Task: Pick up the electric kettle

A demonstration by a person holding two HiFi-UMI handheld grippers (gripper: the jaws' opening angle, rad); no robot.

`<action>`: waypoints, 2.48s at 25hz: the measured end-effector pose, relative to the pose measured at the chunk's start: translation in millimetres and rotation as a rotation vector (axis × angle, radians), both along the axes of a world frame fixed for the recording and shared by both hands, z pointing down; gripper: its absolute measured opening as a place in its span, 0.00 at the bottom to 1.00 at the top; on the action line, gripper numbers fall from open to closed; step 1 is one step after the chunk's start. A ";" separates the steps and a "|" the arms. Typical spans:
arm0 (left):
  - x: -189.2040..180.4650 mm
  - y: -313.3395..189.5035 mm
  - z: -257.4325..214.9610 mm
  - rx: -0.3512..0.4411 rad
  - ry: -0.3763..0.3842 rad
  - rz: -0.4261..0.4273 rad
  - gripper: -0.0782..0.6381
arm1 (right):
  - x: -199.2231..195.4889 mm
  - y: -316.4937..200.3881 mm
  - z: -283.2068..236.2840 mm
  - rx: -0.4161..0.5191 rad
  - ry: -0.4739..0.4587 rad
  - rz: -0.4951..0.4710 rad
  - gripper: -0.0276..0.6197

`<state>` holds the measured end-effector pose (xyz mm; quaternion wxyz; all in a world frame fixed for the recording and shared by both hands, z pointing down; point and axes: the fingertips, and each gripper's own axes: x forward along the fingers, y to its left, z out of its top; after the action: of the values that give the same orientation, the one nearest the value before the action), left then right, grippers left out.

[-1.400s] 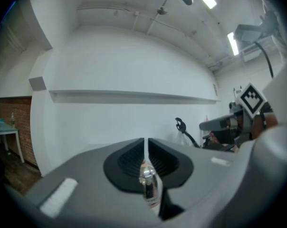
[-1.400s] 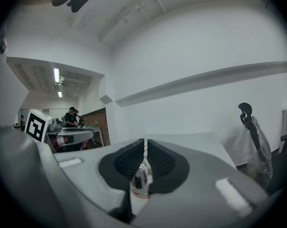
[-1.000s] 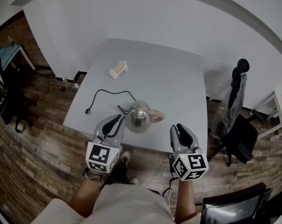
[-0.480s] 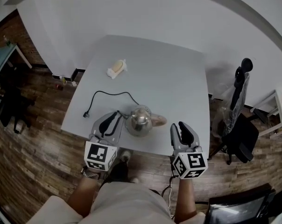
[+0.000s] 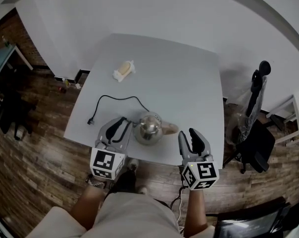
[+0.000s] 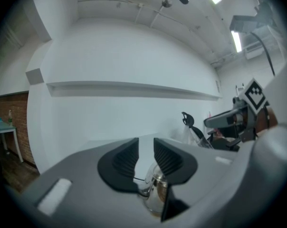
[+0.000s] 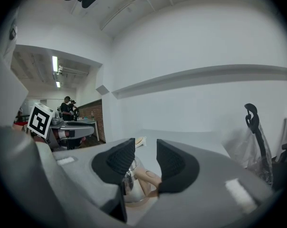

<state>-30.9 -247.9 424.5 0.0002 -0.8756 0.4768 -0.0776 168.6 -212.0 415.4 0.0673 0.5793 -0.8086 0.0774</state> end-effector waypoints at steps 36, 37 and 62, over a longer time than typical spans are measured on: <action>-6.7 -4.8 61.7 -0.092 -0.029 -0.010 0.32 | -2.4 1.2 41.7 -0.016 0.034 0.010 0.32; -6.1 -4.6 62.2 -0.091 -0.031 -0.009 0.32 | -1.7 1.6 41.9 -0.012 0.040 0.011 0.32; -10.0 -10.1 90.4 -0.078 -0.020 -0.042 0.35 | 13.3 -10.0 91.3 -0.056 0.002 0.071 0.35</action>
<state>-40.9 -258.1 514.9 -0.0306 -0.8640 0.4915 -0.1050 181.9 -222.0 506.6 0.0818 0.6054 -0.7851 0.1018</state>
